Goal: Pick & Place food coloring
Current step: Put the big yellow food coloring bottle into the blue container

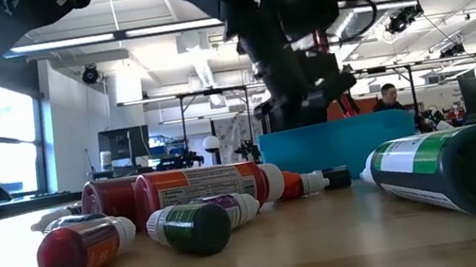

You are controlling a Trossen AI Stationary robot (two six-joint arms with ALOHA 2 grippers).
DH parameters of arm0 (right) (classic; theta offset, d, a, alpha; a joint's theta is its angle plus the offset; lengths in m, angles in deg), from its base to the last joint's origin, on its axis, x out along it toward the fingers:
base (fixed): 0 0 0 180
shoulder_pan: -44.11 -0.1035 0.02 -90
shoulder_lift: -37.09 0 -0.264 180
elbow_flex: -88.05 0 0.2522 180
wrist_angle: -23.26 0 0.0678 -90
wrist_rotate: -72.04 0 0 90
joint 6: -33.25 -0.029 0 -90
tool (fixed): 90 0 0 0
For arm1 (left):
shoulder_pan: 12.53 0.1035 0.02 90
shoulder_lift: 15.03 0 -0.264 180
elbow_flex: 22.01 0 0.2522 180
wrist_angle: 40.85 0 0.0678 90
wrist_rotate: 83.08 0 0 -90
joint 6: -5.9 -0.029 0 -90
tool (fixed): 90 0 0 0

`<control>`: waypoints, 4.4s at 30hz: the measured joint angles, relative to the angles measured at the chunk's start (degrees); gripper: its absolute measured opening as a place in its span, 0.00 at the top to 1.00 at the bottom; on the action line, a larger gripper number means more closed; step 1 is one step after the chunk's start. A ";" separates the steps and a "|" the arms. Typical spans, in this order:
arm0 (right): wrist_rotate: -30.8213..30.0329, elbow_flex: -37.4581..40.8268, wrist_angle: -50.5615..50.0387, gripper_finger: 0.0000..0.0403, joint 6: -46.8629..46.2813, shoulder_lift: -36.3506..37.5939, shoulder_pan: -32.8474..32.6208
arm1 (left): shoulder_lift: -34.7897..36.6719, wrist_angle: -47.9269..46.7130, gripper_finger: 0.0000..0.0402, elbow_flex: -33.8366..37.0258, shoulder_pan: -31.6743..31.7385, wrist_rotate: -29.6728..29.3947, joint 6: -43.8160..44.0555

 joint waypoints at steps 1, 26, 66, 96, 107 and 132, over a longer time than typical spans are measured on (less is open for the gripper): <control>0.00 0.00 0.00 0.68 0.01 0.00 0.01 | 0.00 -0.91 0.92 -1.36 -0.20 0.01 0.14; -0.03 0.00 -0.05 0.68 -0.03 0.01 0.00 | -5.23 -12.35 0.51 -11.28 -1.58 1.10 -9.26; -0.22 0.00 -0.87 0.68 0.24 0.02 0.00 | -10.12 -12.79 0.76 -17.43 0.66 -3.58 -5.35; -0.79 0.02 0.06 0.68 -1.60 0.02 0.00 | 9.61 -46.19 0.73 -14.90 -22.75 -65.66 42.53; -0.48 0.02 0.02 0.68 -5.40 -0.04 0.00 | 10.03 -38.56 0.73 -0.42 -21.09 -68.98 60.03; -0.72 0.02 0.04 0.68 -3.85 -0.04 0.00 | 9.55 32.44 0.73 4.79 -7.87 -31.36 -9.24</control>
